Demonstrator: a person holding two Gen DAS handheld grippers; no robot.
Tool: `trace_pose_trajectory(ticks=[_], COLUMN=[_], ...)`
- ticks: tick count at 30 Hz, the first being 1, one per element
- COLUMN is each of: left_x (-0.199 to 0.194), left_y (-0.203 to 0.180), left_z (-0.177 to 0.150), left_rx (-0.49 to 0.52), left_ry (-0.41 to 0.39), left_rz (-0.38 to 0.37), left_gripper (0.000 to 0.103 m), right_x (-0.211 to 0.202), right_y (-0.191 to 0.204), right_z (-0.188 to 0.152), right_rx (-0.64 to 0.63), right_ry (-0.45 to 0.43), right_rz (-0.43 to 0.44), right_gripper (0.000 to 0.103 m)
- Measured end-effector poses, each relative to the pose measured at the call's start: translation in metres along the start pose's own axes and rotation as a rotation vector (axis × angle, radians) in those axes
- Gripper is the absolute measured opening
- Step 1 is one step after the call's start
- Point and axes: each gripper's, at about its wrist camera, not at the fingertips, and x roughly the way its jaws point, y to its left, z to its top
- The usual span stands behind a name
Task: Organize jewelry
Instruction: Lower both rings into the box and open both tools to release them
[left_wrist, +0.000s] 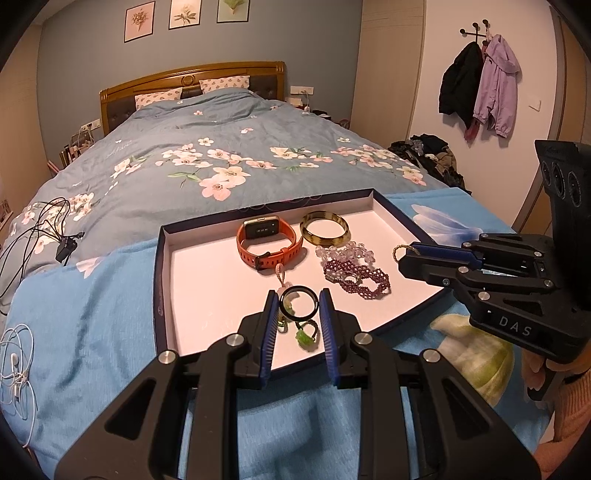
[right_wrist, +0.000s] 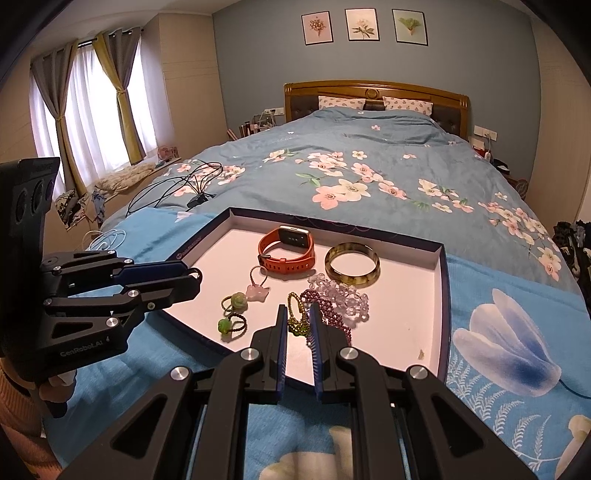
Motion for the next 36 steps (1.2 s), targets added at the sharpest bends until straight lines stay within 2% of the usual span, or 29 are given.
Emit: trace_pose_trajectory(ticks=[36], left_x=[0.022], left_y=[0.004], left_z=[0.004], left_rx=[-0.005], left_ry=[0.028], left_rz=[0.021], left_gripper=[0.023], right_x=[0.015], right_y=[-0.006], right_z=[0.003], right_rx=[0.015], right_ry=[0.030], right_rz=[-0.005], right_gripper=[0.010])
